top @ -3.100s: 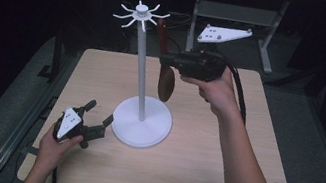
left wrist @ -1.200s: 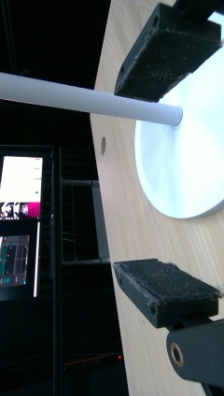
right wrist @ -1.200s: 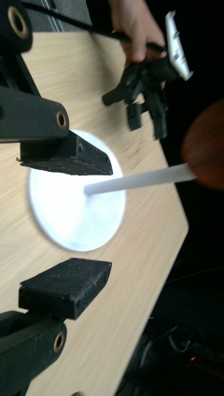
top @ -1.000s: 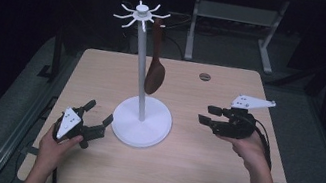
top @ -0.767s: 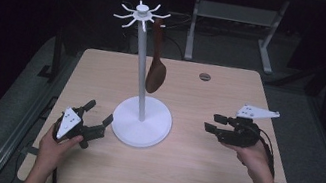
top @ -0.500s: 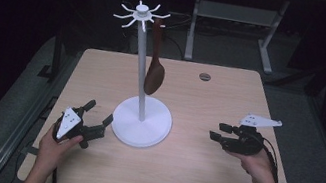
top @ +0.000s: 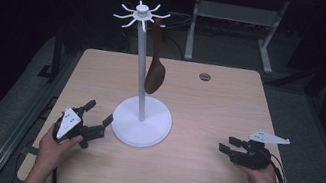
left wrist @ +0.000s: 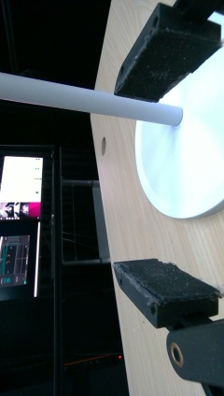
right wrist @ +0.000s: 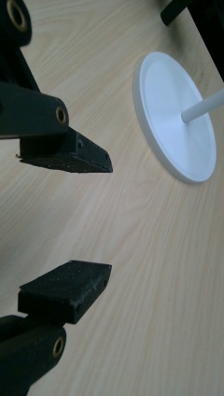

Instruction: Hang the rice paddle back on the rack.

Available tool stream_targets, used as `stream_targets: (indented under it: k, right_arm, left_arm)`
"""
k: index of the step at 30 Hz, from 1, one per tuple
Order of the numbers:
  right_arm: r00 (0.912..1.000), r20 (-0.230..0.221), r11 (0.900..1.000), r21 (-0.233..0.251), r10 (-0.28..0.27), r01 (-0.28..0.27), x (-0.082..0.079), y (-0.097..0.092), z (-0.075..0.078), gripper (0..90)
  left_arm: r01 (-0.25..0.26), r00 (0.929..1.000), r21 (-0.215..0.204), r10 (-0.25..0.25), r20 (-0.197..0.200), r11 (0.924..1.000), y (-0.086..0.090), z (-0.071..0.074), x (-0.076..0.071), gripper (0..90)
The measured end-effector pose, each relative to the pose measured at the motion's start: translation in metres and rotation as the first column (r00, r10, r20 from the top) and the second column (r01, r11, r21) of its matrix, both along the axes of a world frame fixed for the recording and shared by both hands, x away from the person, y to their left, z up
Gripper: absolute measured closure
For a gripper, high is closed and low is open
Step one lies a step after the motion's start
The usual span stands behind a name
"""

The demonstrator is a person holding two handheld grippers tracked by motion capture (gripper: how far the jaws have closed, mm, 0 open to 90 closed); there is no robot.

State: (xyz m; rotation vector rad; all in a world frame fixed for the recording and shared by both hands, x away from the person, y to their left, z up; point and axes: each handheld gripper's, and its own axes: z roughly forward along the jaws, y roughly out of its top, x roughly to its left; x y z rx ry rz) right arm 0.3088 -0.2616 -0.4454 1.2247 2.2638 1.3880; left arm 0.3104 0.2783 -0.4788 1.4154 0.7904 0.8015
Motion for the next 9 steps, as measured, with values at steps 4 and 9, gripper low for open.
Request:
stream_targets:
  k: [4, 9]
  right_arm:
    - [0.9997, -0.017, 0.9994, -0.029, -0.018, 0.017, -0.0011, -0.0039, -0.0077, 43.7]
    - [0.9993, -0.03, 0.9991, -0.038, -0.022, 0.02, -0.001, -0.0031, -0.0096, 43.4]
  left_arm:
    - [0.001, 1.0, 0.001, -0.001, 0.001, 1.0, 0.0, 0.0001, -0.0001, 12.9]
    - [0.0, 1.0, 0.002, 0.0, 0.001, 1.0, 0.0001, 0.0001, -0.0001, 12.9]
